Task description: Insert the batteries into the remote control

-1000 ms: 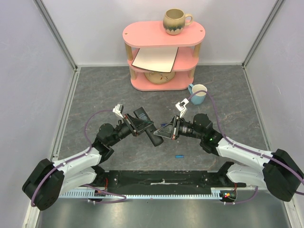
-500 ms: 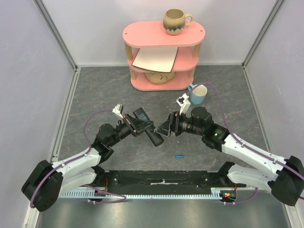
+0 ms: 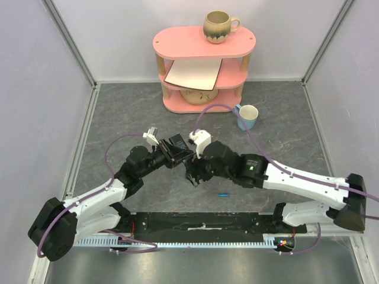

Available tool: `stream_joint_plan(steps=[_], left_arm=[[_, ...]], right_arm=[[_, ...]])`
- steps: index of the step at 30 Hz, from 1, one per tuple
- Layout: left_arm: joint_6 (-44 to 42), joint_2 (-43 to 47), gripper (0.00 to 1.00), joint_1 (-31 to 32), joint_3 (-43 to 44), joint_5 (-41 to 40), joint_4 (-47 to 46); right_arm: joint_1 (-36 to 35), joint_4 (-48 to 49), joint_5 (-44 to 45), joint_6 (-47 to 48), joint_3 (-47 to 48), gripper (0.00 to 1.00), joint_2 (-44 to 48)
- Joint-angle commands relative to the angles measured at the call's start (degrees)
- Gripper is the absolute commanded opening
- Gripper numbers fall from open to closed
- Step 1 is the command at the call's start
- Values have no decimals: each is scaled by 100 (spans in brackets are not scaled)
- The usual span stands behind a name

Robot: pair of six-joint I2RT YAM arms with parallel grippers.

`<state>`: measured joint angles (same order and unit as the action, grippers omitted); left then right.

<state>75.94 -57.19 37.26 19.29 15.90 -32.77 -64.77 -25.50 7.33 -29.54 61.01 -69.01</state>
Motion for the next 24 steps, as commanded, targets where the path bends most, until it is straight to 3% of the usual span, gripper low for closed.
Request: stream_joint_plan(steps=[1, 9, 16, 21, 24], left_arm=[[-405, -64, 2, 19, 540, -228, 744], [-229, -73, 2, 36, 839, -473, 1641], [-123, -126, 2, 54, 1331, -676, 2872], [-36, -214, 2, 63, 1420, -509, 2935], [-36, -223, 2, 71, 1394, -457, 2873]], right_arm=[[-562, -658, 1524, 308, 533, 84, -445], [-1230, -1361, 3308, 273, 1175, 78, -1386], [-1345, -1704, 4135, 194, 1413, 52, -1957], [-1345, -1740, 4241, 212, 1475, 44, -2169], [-1345, -1748, 4390, 168, 1405, 16, -2160]])
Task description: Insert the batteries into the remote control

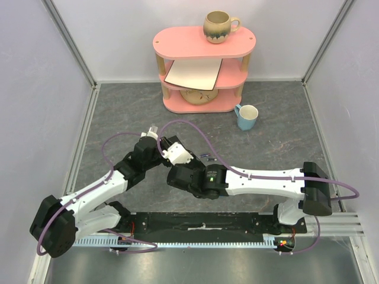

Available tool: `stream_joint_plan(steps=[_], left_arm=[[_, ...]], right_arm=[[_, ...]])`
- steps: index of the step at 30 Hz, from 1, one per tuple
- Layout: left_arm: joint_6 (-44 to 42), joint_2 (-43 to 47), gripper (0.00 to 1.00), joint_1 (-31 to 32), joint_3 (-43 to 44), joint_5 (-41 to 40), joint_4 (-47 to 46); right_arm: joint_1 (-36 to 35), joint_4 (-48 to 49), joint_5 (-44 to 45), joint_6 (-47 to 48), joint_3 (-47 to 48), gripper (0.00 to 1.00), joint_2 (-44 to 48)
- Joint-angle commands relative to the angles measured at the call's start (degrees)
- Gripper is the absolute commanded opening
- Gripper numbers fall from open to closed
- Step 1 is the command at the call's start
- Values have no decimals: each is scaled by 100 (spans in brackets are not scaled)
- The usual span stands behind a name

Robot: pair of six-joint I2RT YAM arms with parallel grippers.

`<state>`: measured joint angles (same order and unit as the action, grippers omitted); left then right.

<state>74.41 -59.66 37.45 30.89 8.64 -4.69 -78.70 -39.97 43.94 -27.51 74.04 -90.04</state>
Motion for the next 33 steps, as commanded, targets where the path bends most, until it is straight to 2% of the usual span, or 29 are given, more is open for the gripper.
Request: stream_joint_plan(steps=[1, 8, 16, 21, 22, 23, 25, 26, 27, 28, 33], left_arm=[[109, 7, 2, 43, 198, 278, -49], [74, 60, 28, 17, 22, 217, -453], [152, -19, 36, -1, 75, 225, -709], [232, 173, 47, -106, -109, 111, -927], [249, 235, 47, -176, -180, 102, -1059], [258, 270, 39, -203, -259, 102, -1208], [293, 358, 30, -238, -391, 111, -1507], [284, 341, 10, -247, -391, 155, -1561], [276, 306, 6, -247, -400, 190, -1622], [284, 280, 2, -247, -409, 295, -1727], [328, 218, 2, -247, -453, 585, -2001]], right_arm=[[39, -293, 756, -44, 84, 0, 3], [38, -249, 844, 17, -416, 0, 768], [38, -170, 528, -88, -847, 0, 1401], [39, -73, 352, -176, -961, 0, 1664], [47, -29, 317, -176, -970, 0, 1691], [47, -3, 247, -185, -1014, 0, 1718], [56, 67, 176, -202, -1076, 0, 1762], [65, 103, 80, -211, -1111, 0, 1762], [74, 155, 10, -211, -1137, 0, 1779], [82, 260, -61, -211, -1207, 0, 1779], [118, 297, -71, -220, -1182, 0, 1648]])
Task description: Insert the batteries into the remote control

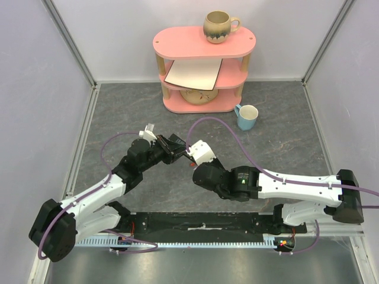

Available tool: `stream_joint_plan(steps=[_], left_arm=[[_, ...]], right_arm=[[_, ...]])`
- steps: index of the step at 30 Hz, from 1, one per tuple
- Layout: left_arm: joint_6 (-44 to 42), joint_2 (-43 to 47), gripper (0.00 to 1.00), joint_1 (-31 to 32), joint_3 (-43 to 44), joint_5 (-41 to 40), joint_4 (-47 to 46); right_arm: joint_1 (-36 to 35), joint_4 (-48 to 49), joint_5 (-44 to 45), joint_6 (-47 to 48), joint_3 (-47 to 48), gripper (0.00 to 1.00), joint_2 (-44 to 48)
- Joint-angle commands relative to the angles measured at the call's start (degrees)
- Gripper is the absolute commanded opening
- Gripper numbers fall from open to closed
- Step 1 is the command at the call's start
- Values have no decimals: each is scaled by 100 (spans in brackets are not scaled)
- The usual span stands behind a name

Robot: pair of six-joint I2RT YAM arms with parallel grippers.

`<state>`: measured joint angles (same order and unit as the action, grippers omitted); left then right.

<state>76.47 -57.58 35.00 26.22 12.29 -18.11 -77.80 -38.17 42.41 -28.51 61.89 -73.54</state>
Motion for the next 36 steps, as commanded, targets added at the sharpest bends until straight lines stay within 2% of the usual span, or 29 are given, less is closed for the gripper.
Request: stream_joint_plan(steps=[1, 2, 3, 5, 6, 9, 12, 19, 22, 25, 28, 29, 32, 35, 36], left_arm=[[105, 19, 2, -2, 41, 229, -502], [88, 36, 2, -2, 111, 212, -318], [70, 28, 2, -2, 164, 186, -160], [61, 10, 2, -2, 278, 72, 305], [61, -16, 2, -2, 322, 37, 447], [61, -200, 2, -2, 612, -8, 1053], [26, -324, 2, -2, 867, 19, 1388], [-9, -315, 2, -2, 1113, 167, 1521], [-26, -280, 2, -2, 1149, 325, 1521], [-44, -219, 2, -2, 1140, 405, 1582], [-44, -140, 2, -2, 1079, 449, 1635], [-44, -122, 2, -2, 1061, 449, 1670], [-35, -51, 2, -2, 1052, 511, 1653], [-53, 36, 2, -2, 1008, 520, 1627], [-70, 54, 7, -2, 991, 485, 1609]], right_arm=[[28, 13, 170, -172, 121, 1, -20], [19, -23, 240, -190, 165, 8, -29], [11, 3, 285, -181, 192, 24, 23], [-7, 152, 276, 3, 218, 41, 111], [-51, 231, 276, 73, 210, 54, 172], [-112, 381, 197, 433, 323, 68, 60], [-183, 354, 145, 767, 517, 72, -230], [-209, 477, 188, 1286, 798, 73, -863], [-209, 381, 504, 1287, 930, 71, -1206], [-218, 206, 882, 1260, 992, 62, -1452], [-209, 73, 1206, 1260, 1027, 37, -1593], [-201, 73, 1277, 1269, 1018, 20, -1646], [-183, -172, 1690, 1147, 1079, 0, -1830], [-174, -331, 1849, 1041, 1054, 0, -1744], [-165, -305, 1823, 1015, 975, 0, -1656]])
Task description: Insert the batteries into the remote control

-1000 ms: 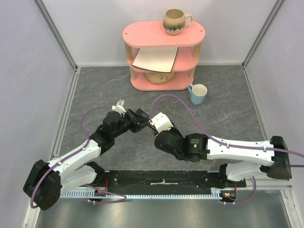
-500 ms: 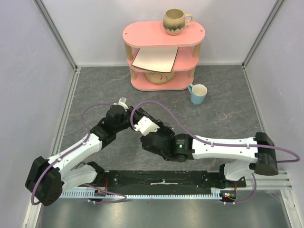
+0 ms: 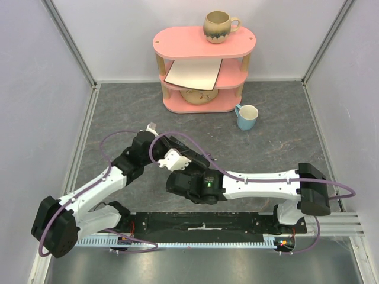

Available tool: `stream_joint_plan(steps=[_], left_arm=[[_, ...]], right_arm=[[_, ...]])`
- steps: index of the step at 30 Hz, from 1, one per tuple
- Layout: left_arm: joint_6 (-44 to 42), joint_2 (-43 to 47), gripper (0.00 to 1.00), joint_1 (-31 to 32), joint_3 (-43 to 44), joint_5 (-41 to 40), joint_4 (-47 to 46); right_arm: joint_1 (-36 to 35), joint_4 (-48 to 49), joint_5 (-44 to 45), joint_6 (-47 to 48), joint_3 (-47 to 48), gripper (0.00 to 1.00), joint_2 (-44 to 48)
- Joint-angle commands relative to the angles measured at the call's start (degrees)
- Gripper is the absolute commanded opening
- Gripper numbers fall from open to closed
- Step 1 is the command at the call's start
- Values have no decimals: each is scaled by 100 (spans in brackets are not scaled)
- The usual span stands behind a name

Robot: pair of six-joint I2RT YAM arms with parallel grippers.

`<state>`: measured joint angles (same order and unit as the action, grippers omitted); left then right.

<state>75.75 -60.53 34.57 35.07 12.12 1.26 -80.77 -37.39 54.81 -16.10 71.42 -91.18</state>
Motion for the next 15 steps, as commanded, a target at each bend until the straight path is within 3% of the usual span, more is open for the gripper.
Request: stream_joint_plan(steps=[1, 2, 4, 6, 7, 8, 10, 13, 15], left_arm=[[-16, 375, 12, 33, 71, 450, -354], [-42, 428, 13, 33, 44, 440, -389], [-60, 481, 2, 24, -52, 432, -705], [-25, 438, 2, 24, -18, 362, -558], [-51, 394, 2, 24, 130, 335, -426], [-121, 332, 2, 24, 227, 318, -250], [-130, 139, 2, 24, 368, 387, 23], [-51, 7, 2, 24, 378, 519, 15], [-34, -11, 2, 24, 387, 467, 41]], right_arm=[[132, -323, 497, -245, -48, 0, 344], [132, -252, 452, -262, -127, 0, 459], [141, -102, 364, -262, -321, 0, 740], [141, -102, 320, -289, -400, 0, 820], [132, -120, 311, -289, -418, 7, 882], [132, -128, 285, -315, -418, 24, 908], [132, -50, 241, -263, -444, 49, 1040], [132, 187, 92, -17, -427, 62, 1102], [123, 275, -48, 141, -339, 64, 1085]])
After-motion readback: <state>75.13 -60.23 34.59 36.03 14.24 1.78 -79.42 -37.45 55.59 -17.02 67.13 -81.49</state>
